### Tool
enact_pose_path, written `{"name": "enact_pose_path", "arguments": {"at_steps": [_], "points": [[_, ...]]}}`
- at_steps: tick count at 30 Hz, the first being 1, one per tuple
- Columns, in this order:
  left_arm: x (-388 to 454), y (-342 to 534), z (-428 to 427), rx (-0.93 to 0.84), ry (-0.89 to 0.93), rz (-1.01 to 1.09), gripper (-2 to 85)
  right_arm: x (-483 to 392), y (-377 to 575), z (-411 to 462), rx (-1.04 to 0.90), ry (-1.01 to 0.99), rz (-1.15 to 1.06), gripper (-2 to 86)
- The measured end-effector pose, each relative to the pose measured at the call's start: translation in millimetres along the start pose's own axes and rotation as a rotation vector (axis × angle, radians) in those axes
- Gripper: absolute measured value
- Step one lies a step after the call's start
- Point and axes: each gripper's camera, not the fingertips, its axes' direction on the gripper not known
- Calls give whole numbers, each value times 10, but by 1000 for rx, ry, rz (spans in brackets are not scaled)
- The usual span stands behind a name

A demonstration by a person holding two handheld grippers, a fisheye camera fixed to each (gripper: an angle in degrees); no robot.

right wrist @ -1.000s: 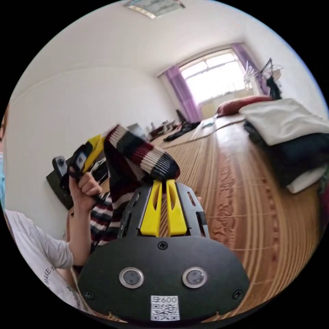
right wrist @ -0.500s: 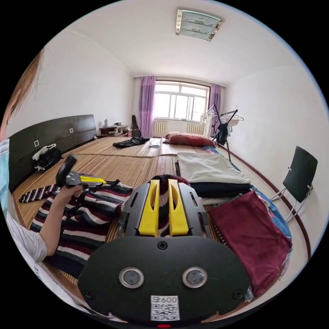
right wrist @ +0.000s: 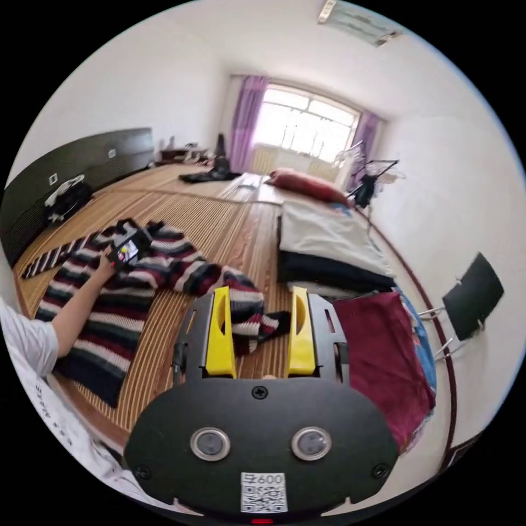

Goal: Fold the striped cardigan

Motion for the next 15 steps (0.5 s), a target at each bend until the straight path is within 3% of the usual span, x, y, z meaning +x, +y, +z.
{"name": "enact_pose_path", "arguments": {"at_steps": [5, 7, 10, 12, 15], "points": [[178, -80, -42, -45, -129, 30, 3, 115, -100, 784, -282, 39, 1, 139], [238, -117, -104, -45, -152, 39, 3, 209, -85, 826, -282, 45, 43, 139], [209, -139, -141, -43, -129, 24, 5, 284, -46, 919, -233, -121, 60, 111], [82, -135, -207, -27, -87, -16, 6, 324, -60, 1159, -315, -160, 88, 85], [-139, -156, -493, 22, -262, -33, 7, 277, -93, 1027, -279, -108, 76, 22]]}}
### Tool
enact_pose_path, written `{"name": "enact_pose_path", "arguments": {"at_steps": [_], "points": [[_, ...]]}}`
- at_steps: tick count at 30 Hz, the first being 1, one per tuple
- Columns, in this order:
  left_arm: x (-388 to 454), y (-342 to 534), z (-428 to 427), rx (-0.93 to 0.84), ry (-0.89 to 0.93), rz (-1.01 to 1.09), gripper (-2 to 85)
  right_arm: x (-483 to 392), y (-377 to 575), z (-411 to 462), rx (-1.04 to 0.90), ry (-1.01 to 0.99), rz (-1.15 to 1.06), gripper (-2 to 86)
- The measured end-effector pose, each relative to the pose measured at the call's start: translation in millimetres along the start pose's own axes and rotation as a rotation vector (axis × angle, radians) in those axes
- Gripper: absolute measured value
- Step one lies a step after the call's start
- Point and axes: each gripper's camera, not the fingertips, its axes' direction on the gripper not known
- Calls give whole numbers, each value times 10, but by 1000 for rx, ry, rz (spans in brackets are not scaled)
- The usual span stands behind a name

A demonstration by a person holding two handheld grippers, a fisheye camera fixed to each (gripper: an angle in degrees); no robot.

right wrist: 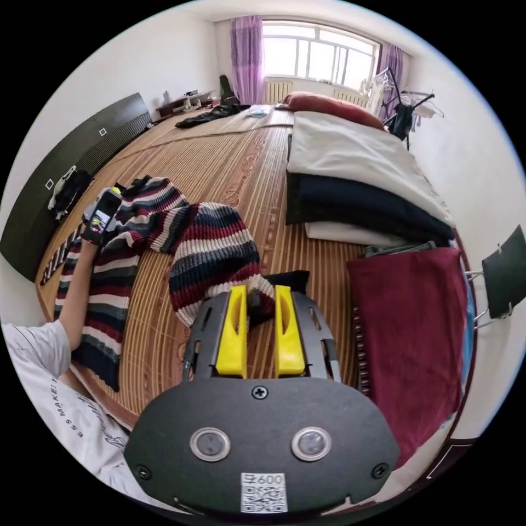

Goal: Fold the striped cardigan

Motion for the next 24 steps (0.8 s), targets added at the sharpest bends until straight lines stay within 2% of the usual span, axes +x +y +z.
{"name": "enact_pose_path", "arguments": {"at_steps": [1, 2, 4, 5, 6, 7, 8, 10, 13, 15, 19, 21, 24], "points": [[-89, -7, -66, 22, -12, -17, 7, -83, 40, -142, 30, 108, 5, 9], [-299, -17, -190, 59, 67, -63, 7, -159, 86, -329, 62, 242, 47, 1], [-678, -22, -352, 156, 510, -112, 7, -284, 195, -676, 129, 388, 113, -3], [-737, -17, -379, 195, 641, -100, 7, -381, 302, -921, 197, 441, 141, -4], [-809, -7, -421, 278, 891, -56, 7, -424, 359, -1040, 233, 460, 157, -4], [-823, -6, -437, 315, 998, -26, 7, -495, 468, -1253, 302, 488, 195, -3], [-816, -16, -459, 374, 1184, 42, 8, -549, 571, -1420, 373, 503, 235, 1], [-665, -43, -505, 431, 1425, 214, 8, -602, 658, -1503, 430, 507, 254, 14], [-411, -91, -522, 385, 1421, 346, 7, -528, 546, -1369, 401, 539, 314, 49], [-409, -118, -429, 367, 1396, 248, 7, -483, 423, -1236, 331, 610, 364, 56], [-512, -110, -235, 311, 1372, 111, 7, -609, 227, -983, 231, 698, 298, 34], [-680, -30, -236, 353, 1336, 48, 7, -673, 154, -927, 229, 641, 248, 11], [-842, 98, -316, 404, 1202, -57, 8, -739, 11, -809, 181, 428, 128, -5]]}}
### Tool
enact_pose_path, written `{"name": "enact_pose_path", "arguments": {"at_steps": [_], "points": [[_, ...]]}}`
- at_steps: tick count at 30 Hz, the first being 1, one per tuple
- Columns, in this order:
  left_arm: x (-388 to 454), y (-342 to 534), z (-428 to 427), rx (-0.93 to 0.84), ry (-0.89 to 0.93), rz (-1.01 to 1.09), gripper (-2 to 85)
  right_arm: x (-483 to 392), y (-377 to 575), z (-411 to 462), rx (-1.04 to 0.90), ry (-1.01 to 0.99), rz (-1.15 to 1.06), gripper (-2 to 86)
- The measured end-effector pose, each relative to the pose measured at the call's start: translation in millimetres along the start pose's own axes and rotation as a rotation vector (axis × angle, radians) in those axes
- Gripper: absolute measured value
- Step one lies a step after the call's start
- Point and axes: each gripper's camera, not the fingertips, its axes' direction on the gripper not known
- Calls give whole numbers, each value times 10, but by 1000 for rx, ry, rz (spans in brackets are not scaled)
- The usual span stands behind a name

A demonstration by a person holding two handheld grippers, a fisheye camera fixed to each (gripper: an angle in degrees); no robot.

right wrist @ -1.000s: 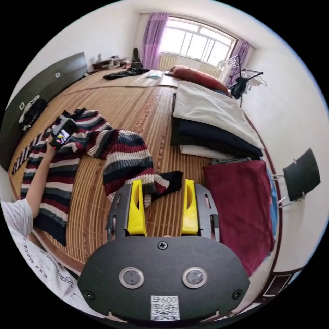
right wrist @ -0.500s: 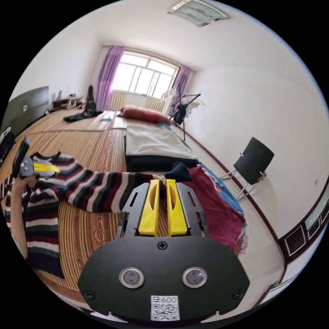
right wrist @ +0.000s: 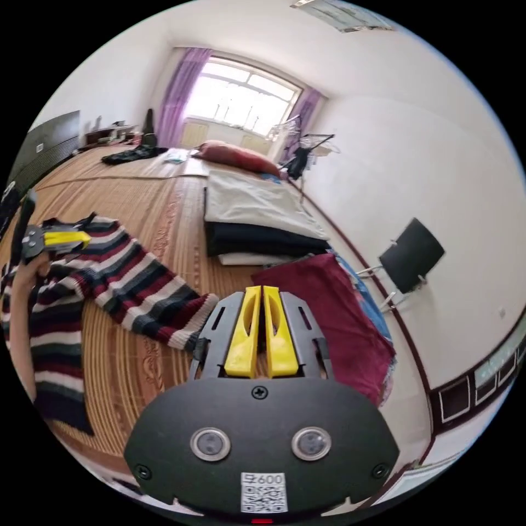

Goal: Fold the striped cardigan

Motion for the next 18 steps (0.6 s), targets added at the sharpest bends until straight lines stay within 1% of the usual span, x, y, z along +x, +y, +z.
{"name": "enact_pose_path", "arguments": {"at_steps": [1, 2, 3, 4, 5, 6, 7, 8, 9, 10, 11, 12, 13, 14, 15, 16, 17, 18], "points": [[22, 11, -2, 1, -26, -2, 7, -54, -56, 72, -54, -89, -58, -6], [92, 32, 68, -31, -62, 12, 7, -77, -104, 160, -106, -119, -71, -7], [198, 46, 257, -127, -85, 59, 6, -84, -115, 209, -124, -119, -73, -8], [299, 90, 493, -231, -154, 81, 5, -97, -127, 351, -174, -89, -82, -8], [352, 132, 482, -186, -212, 76, 5, -100, -139, 566, -268, -26, -88, -8], [458, 161, 515, -197, -352, 79, 4, -96, -141, 697, -329, 9, -90, -8], [513, 157, 561, -227, -425, 91, 4, -72, -137, 978, -457, 89, -94, -8], [613, 179, 666, -275, -568, 130, 3, -41, -132, 1206, -545, 162, -99, -8], [669, 248, 793, -309, -712, 159, 3, -22, -129, 1286, -563, 194, -95, -8], [696, 329, 907, -325, -835, 186, 3, 12, -130, 1368, -569, 229, -92, -8], [701, 359, 940, -331, -873, 199, 3, 60, -161, 1350, -545, 235, -70, -8], [683, 382, 912, -327, -872, 193, 2, 88, -190, 1306, -521, 226, -52, -8], [657, 381, 869, -321, -851, 171, 2, 139, -262, 1175, -454, 187, -9, -8], [609, 386, 801, -312, -814, 138, 1, 158, -335, 1012, -363, 105, 18, -8], [593, 409, 761, -303, -800, 132, 1, 150, -367, 938, -317, 46, 21, -8], [606, 433, 755, -302, -809, 144, 1, 105, -426, 843, -240, -83, 10, -8], [619, 446, 759, -303, -819, 153, 1, 29, -488, 862, -215, -186, -13, -8], [648, 469, 777, -307, -844, 174, 1, -17, -507, 928, -236, -214, -29, -8]]}}
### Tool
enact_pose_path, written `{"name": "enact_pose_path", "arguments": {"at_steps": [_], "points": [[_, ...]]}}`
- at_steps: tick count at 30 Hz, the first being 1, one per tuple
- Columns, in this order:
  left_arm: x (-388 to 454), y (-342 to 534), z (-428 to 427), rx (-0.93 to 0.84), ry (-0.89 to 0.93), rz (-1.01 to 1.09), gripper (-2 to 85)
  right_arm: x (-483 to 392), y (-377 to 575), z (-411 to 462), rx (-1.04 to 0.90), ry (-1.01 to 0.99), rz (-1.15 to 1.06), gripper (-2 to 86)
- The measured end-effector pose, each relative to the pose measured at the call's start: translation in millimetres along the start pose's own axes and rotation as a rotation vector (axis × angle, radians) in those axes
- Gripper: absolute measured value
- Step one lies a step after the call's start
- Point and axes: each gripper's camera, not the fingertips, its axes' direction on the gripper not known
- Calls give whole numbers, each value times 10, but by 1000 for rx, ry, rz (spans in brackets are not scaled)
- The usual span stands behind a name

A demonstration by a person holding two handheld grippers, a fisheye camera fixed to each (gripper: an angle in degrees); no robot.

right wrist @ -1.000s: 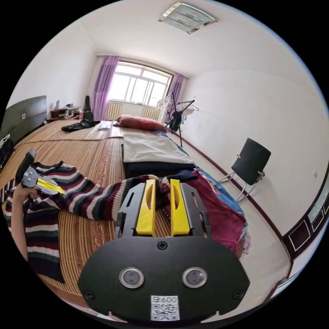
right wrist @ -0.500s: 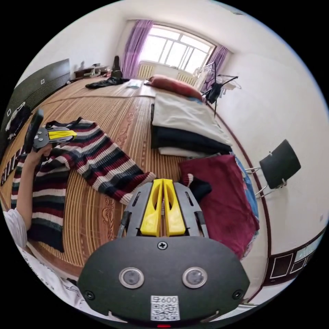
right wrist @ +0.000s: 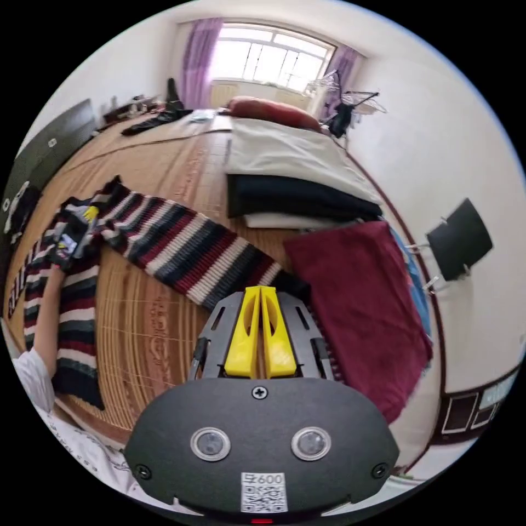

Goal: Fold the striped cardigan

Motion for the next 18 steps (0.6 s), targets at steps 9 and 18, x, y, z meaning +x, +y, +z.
{"name": "enact_pose_path", "arguments": {"at_steps": [9, 18], "points": [[-554, 246, 83, 119, 318, -83, 5, -155, 17, 305, -358, 371, -43, -8], [-1650, 598, 25, 108, 758, 18, 7, -400, -148, 13, 97, -142, -252, -8]]}}
